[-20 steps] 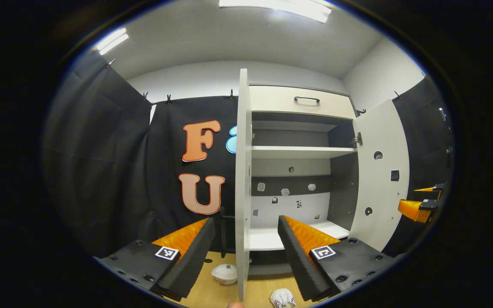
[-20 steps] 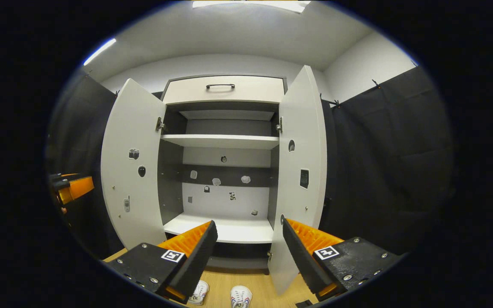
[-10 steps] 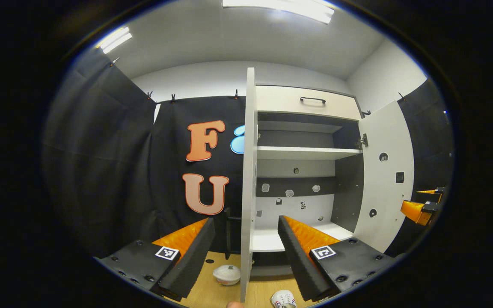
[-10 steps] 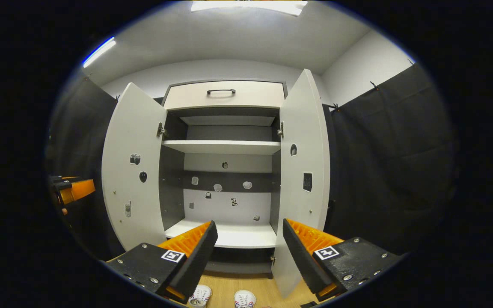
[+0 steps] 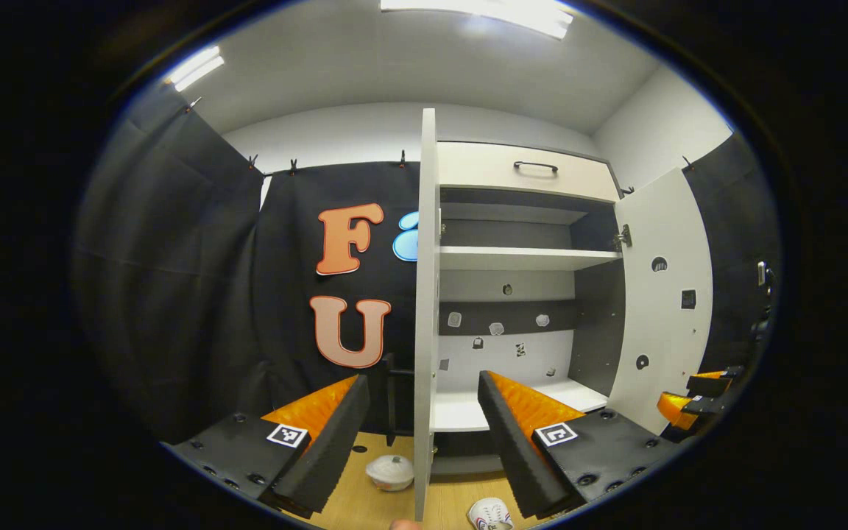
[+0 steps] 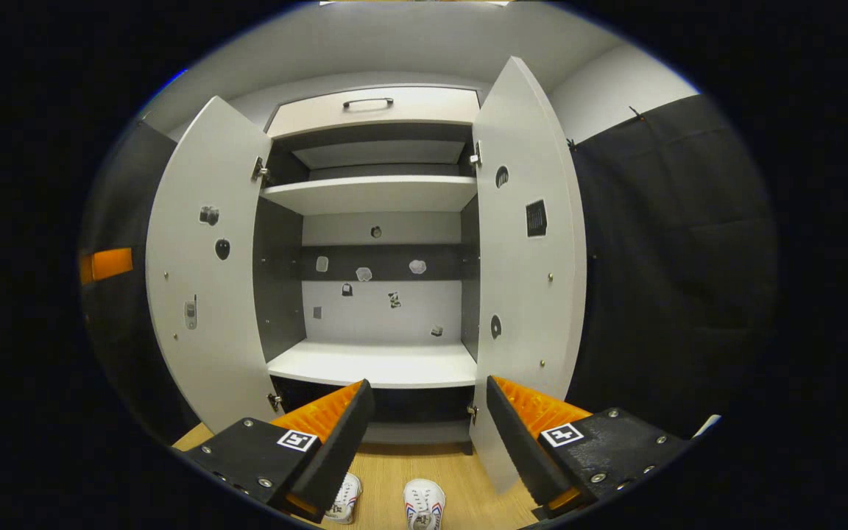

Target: Grab one shoe with the right hand and put it into the shoe cabinet, grab the other shoe with the left hand and put it into the shoe cabinet; then close the right door with the right hand and the left door with the left hand.

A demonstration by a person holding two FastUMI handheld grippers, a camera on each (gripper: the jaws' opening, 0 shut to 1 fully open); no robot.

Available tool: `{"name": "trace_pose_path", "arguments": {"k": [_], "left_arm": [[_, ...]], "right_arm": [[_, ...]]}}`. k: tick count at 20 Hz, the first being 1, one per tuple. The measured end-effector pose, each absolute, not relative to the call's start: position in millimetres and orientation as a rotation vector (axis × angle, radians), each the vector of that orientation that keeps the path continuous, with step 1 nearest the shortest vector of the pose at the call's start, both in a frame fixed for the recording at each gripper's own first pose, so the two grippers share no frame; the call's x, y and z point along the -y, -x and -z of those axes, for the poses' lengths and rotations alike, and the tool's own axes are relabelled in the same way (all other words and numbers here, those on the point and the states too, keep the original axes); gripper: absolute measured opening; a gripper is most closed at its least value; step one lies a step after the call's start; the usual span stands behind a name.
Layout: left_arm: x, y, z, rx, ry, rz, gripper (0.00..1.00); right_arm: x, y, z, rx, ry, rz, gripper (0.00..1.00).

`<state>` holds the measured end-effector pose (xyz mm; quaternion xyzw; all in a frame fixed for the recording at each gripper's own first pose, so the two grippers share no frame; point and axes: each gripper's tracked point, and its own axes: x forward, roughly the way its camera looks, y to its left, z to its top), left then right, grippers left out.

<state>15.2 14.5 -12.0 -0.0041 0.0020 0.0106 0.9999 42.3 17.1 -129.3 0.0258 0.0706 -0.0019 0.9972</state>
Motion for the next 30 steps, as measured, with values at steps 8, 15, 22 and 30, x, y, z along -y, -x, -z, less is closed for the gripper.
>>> {"name": "trace_pose_path", "arguments": {"k": [8,15,22,30], "left_arm": [[-18.9,-14.7,17.4,-0.005,0.001,-0.021,0.96],[-21.0,-13.0,22.6,-0.012,-0.003,-0.032,0.96],[-28.6,-8.5,31.4,-0.029,-0.021,-0.069,0.96],[-39.4,-2.1,35.9,-0.042,-0.049,-0.109,0.96]], "right_arm": [[-19.6,-46.4,263.9,-0.350,-0.024,-0.009,0.95],[-11.8,-40.1,395.2,-0.549,0.005,0.001,0.95],[-13.6,-27.0,497.6,-0.737,-0.001,-0.008,0.91],[-14.8,-17.9,563.8,-0.903,-0.073,-0.013,0.64]]}}
